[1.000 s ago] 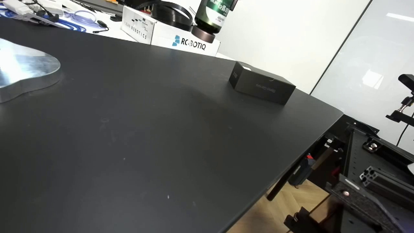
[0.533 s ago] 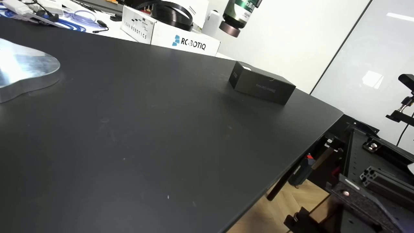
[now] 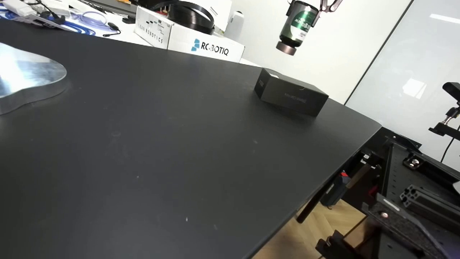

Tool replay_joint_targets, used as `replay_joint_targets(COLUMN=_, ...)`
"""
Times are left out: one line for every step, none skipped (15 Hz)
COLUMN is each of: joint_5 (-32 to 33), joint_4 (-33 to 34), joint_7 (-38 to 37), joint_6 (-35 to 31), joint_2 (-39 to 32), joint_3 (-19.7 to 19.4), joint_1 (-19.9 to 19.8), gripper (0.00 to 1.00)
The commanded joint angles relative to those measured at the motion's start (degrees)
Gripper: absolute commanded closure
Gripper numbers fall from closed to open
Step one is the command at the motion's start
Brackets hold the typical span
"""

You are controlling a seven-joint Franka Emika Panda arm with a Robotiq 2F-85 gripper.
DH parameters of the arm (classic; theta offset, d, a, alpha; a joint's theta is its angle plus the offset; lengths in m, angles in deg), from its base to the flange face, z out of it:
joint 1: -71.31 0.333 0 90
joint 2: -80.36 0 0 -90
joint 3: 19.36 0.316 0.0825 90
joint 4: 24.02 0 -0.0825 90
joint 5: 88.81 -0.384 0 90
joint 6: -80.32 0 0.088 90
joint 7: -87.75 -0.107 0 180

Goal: Put the bottle on the box

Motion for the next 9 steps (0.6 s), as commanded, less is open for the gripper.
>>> replay_joint_targets(joint_5=0.85, joint_4=-3.85, joint_7=0.71, joint_6=1.24, joint_2=2.51, joint_3=-0.69, joint_1=-1.76, gripper=0.55)
replay_joint_targets(joint_5=1.1, joint_4=-5.01, joint_7=0.96, joint_6=1.01, joint_2=2.87, joint_3=-0.91, joint_1=-2.24, gripper=0.55)
replay_joint_targets(joint_5=1.57, joint_4=-5.92, joint_7=0.78, joint_6=0.58, joint_2=3.23, joint_3=-1.12, joint_1=-2.68, gripper=0.55)
replay_joint_targets(joint_5=2.27, joint_4=-6.73, joint_7=0.49, joint_6=-0.04, joint_2=3.43, joint_3=-1.33, joint_1=-3.15, gripper=0.55)
replay_joint_targets(joint_5=2.32, joint_4=-7.33, joint_7=0.99, joint_6=-0.22, joint_2=3.57, joint_3=-1.55, joint_1=-3.53, gripper=0.55)
replay_joint_targets(joint_5=2.04, joint_4=-7.98, joint_7=1.34, joint_6=-0.9, joint_2=3.58, joint_3=-1.76, joint_1=-3.9, gripper=0.55)
replay_joint_targets(joint_5=1.54, joint_4=-8.53, joint_7=1.96, joint_6=-1.42, joint_2=3.58, joint_3=-1.98, joint_1=-4.16, gripper=0.55)
replay_joint_targets(joint_5=0.9, joint_4=-9.11, joint_7=3.07, joint_6=-2.72, joint_2=3.33, joint_3=-2.29, joint_1=-4.43, gripper=0.55)
replay_joint_targets(joint_5=-0.06, joint_4=-9.58, joint_7=4.26, joint_6=-3.89, joint_2=3.11, joint_3=-2.56, joint_1=-4.64, gripper=0.55)
